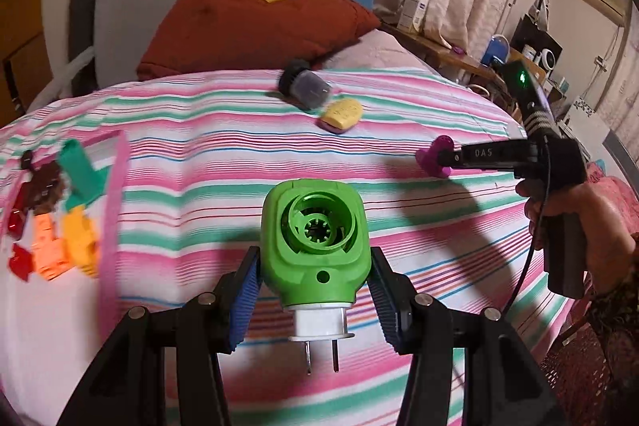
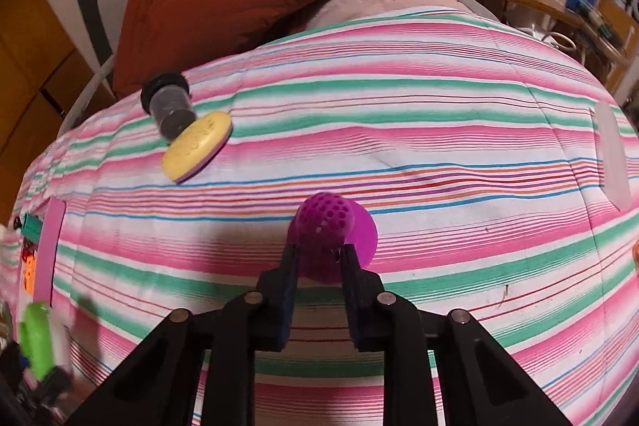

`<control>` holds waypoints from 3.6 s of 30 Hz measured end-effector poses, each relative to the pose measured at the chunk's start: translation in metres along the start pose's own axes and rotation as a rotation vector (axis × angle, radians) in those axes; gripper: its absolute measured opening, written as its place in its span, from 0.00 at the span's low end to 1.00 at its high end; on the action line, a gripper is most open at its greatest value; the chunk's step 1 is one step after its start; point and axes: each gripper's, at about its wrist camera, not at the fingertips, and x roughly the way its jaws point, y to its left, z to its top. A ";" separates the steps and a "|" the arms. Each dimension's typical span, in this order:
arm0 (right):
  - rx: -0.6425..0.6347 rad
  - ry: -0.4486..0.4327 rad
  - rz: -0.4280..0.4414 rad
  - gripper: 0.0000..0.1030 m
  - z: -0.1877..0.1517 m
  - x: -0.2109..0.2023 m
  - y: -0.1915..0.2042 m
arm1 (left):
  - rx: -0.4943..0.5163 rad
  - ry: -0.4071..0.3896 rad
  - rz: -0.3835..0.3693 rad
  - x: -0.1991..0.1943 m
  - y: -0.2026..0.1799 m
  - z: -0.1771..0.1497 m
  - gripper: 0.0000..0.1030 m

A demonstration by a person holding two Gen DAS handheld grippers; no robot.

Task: Organize rigid objects
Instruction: 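Carry the white-and-green container into the tray and open the left tool, then carry the purple cup-shaped piece into the tray and open the right tool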

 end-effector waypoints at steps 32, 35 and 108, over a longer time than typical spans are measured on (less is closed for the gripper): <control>-0.122 -0.128 -0.086 0.32 0.004 0.011 0.010 | -0.348 -0.064 0.265 -0.082 0.206 -0.052 0.51; -0.134 -0.125 -0.081 0.32 0.004 0.012 0.014 | -0.371 -0.035 0.301 -0.080 0.222 -0.056 0.51; -0.576 -0.082 0.461 0.32 -0.135 -0.051 0.372 | -0.370 -0.127 0.239 -0.137 0.210 -0.109 0.52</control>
